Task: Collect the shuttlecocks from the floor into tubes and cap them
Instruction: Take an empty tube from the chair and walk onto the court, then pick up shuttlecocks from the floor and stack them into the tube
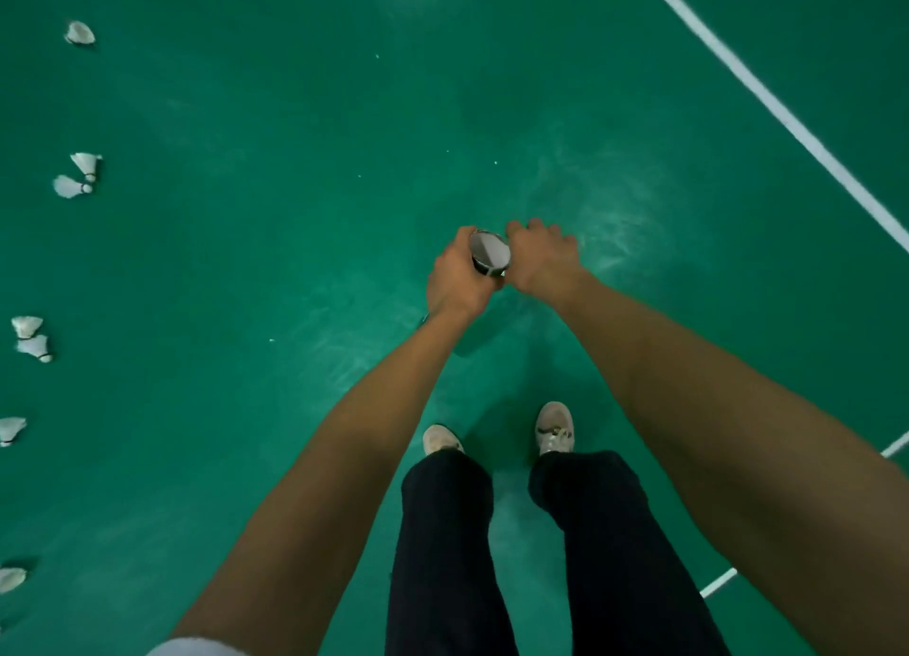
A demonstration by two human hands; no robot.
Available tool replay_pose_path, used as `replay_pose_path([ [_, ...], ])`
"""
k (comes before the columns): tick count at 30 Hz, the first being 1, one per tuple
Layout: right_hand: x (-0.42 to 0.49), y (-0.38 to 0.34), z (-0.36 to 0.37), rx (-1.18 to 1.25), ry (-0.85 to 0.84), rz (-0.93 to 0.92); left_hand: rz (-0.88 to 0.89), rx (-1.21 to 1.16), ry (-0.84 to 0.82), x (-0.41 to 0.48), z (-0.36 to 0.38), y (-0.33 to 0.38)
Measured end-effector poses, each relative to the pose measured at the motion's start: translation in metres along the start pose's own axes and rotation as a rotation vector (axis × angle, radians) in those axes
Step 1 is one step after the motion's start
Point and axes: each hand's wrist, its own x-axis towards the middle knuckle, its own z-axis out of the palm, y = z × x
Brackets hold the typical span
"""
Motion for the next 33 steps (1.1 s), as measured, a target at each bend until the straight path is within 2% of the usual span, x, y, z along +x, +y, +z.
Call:
replay_pose_path([
  [8,0.200,0.045,0.208,-0.030,-0.017,0.015,0.060,0.356,0.084,0.144,0.139,-0.148],
  [13,0.303,0.044,0.279,0.020,-0.076,0.004,0.188,0.595,0.107,0.222,0.175,-0.193],
  [16,0.348,0.034,0.307,0.011,-0.051,0.043,0.220,0.682,0.110,0.256,0.190,-0.215],
  [21,0.369,0.033,0.347,-0.097,-0.014,0.078,0.248,0.733,0.156,0.259,0.201,-0.237],
  [25,0.366,0.043,0.367,-0.036,0.003,0.072,0.231,0.710,0.167,0.246,0.198,-0.244],
  [30,0.376,0.068,0.393,0.344,0.034,0.148,0.303,0.847,0.149,0.243,0.198,-0.259],
  [33,0.381,0.076,0.396,0.419,0.052,0.189,0.295,0.838,0.164,0.247,0.193,-0.257],
])
